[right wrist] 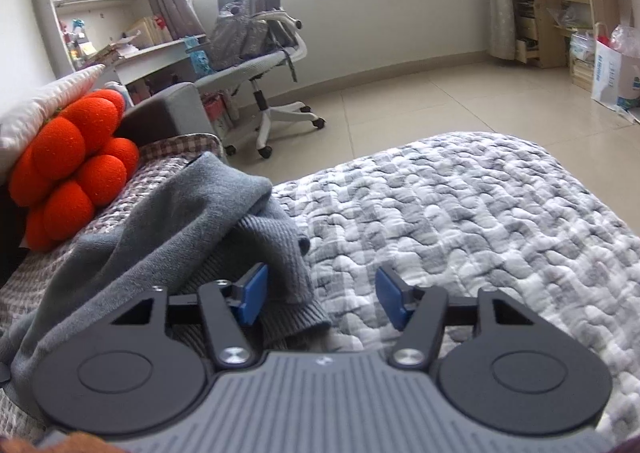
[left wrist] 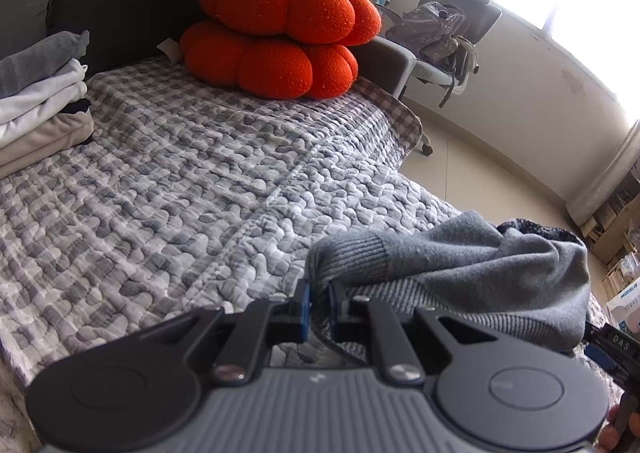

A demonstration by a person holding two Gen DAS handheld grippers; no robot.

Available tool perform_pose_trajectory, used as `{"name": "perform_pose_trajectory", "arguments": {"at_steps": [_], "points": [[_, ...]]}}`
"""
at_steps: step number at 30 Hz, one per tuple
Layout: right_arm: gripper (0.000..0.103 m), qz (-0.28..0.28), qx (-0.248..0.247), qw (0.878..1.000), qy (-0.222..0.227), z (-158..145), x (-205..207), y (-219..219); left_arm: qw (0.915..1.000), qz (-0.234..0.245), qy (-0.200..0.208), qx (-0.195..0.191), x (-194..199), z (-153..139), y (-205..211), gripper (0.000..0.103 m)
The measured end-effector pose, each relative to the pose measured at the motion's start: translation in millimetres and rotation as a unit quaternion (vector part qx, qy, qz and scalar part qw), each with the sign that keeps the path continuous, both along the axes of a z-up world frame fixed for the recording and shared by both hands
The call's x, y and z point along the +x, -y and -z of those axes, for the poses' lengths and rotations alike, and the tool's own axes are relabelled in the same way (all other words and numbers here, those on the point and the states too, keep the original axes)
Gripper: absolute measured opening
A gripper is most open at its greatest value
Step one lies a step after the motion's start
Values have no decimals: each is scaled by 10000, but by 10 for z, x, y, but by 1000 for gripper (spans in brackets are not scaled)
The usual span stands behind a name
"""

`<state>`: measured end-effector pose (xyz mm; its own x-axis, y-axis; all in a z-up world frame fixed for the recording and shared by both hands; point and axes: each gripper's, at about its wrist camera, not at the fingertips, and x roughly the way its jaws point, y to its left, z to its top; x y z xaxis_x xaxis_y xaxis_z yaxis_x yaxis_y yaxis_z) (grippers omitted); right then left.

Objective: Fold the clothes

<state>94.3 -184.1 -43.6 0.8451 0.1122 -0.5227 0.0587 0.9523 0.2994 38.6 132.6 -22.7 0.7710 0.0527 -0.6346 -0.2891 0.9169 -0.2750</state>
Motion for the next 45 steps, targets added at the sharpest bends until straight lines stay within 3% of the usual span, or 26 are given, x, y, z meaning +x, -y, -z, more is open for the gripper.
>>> {"name": "perform_pose_trajectory", "arguments": {"at_steps": [1,2,3,11,24,33,39,45], "points": [[44,-47,27,10000,1,6,3,2,10000,12,1,39,5,5,13,9],[30,-102,86,9999,-7,10,2,13,10000,24,2,77,9,9,27,9],[4,-158,151,9998,-16,13,-1,26,9999,36,0,117,10,12,43,9],[5,-86,429,9989,150,-191,-229,154,9999,-2,82,108,-99,-67,49,9],[5,-118,136,9985,514,-587,-768,313,9991,324,246,99,-427,-335,119,9],[5,-156,-97,9983,555,-714,-1096,432,9943,1045,28,186,-700,-503,264,9],[4,-236,-192,9984,476,-757,-1263,510,9901,1393,-149,-39,-885,-537,262,9],[4,-362,-206,9982,438,-818,-1513,616,9839,1772,-220,106,-1121,-613,286,9]]}}
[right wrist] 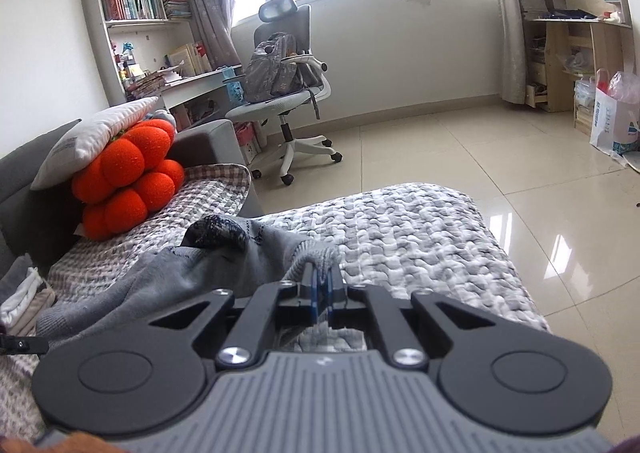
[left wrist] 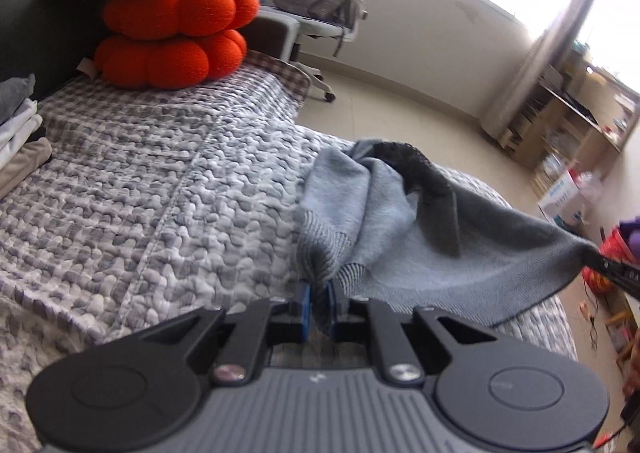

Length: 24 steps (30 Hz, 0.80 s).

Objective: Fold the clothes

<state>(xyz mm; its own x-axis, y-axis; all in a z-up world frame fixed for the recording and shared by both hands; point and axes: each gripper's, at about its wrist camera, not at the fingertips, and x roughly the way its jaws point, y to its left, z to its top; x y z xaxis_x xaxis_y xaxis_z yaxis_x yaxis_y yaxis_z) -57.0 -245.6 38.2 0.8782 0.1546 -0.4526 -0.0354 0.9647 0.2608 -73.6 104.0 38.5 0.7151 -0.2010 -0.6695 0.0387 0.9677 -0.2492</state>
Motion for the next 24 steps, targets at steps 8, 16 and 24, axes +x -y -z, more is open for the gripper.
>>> {"name": "perform_pose_trajectory", "arguments": {"at_steps": [8,16,24], "points": [[4,-337,-37,9990,-290,-63,-243,59,9984,553,-111,108,-305,-48,70,9],[4,-651,-144,9960,-597,-52,-491,76,9930,1034,-374,437,-547,28,165,9],[4,-844,-225,9888,-1207,196,-527,59,9847,1380,-738,769,-662,236,255,2]]}}
